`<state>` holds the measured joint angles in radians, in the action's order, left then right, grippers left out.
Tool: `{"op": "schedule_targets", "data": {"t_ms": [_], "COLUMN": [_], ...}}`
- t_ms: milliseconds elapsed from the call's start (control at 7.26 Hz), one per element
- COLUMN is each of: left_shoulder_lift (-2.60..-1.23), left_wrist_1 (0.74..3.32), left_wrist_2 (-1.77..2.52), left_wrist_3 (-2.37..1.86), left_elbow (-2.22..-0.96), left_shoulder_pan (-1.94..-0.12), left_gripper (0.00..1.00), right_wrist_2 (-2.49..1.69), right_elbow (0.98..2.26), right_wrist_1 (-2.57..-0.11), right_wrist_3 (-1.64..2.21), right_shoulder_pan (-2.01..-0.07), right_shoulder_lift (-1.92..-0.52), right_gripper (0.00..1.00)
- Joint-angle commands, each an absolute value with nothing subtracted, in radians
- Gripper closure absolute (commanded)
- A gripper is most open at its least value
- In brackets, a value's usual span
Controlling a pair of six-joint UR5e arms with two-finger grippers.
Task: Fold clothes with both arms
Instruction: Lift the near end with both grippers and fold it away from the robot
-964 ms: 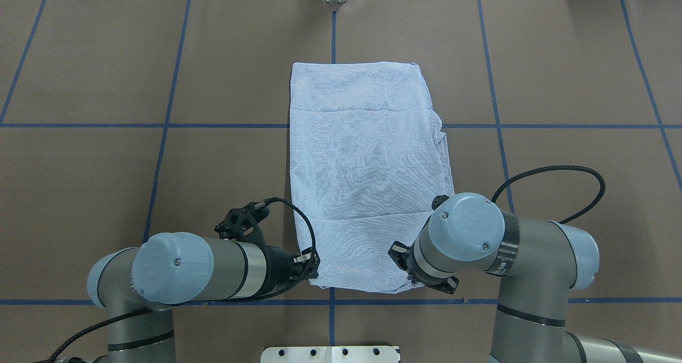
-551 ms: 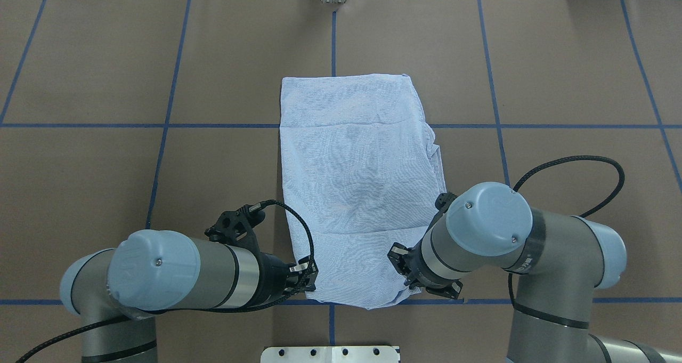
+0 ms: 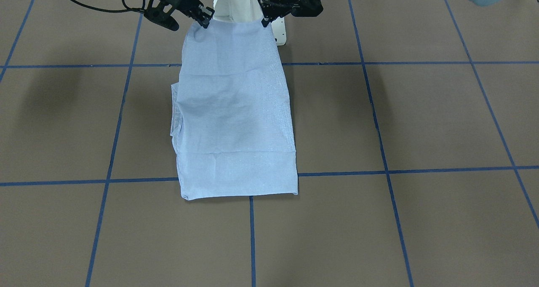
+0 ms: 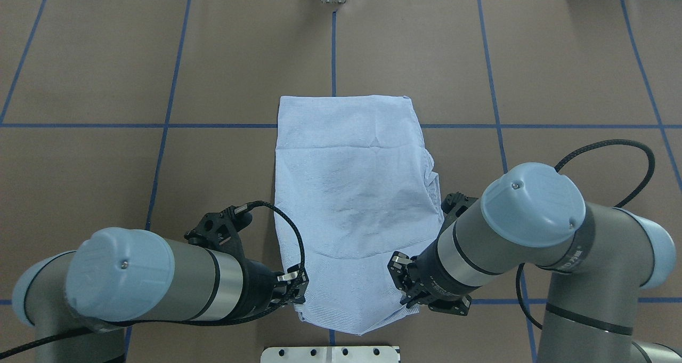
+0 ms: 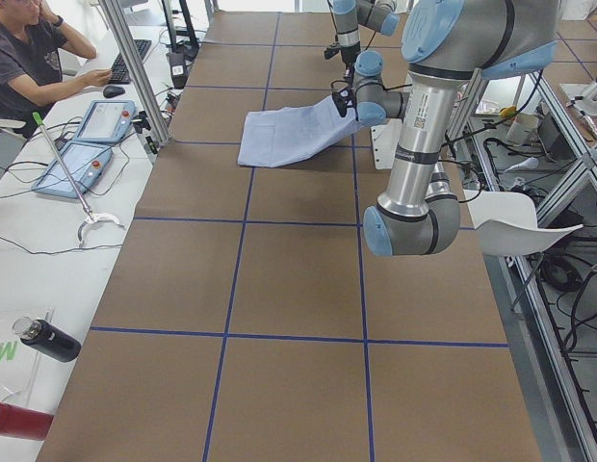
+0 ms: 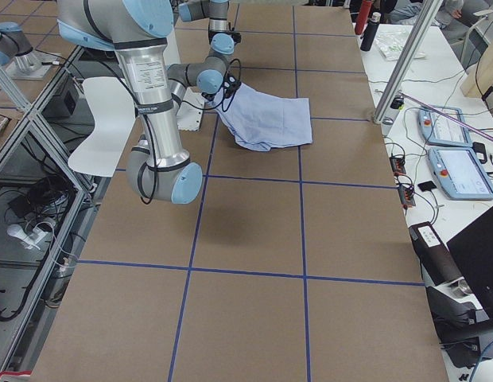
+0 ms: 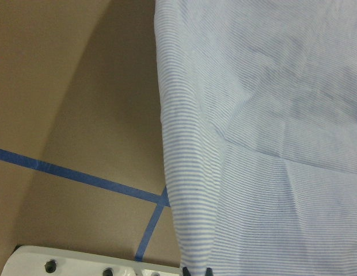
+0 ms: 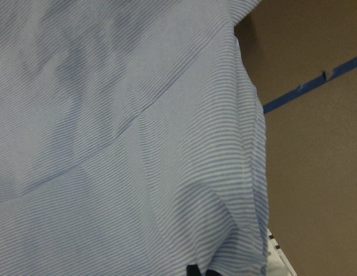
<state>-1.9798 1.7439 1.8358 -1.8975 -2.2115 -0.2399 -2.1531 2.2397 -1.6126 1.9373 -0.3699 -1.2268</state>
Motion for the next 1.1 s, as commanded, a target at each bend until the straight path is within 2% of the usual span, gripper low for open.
{"op": "schedule_targets", "data": {"t_ms": [0,551,964], "left_shoulder_lift": [-1.982,-1.994,-2.055], "left_wrist_1": [1.652,1.657,1.763], "left_wrist_2": [1.870,1.871,1.873], "left_wrist_3": [-1.894,-1.808,-1.761], "left_elbow": [-2.304,-2.264,-2.099], "left_shoulder_pan": [-0.241,-0.325,-0.452], "left_gripper": [1.00,1.00,1.00], "right_wrist_2": [-2.235,-2.247,-2.238], "right_elbow": [2.284,2.202,2.050], "right_wrist_1": [-1.614,-1.611,-1.606], "right_wrist_3": [1.941,1.933,1.915], "right_shoulder_pan": [-0.400,-0.518,-0.581], "right_shoulder_lift": [-1.227,-1.192,-1.105], "right_gripper": [1.00,1.00,1.00]}}
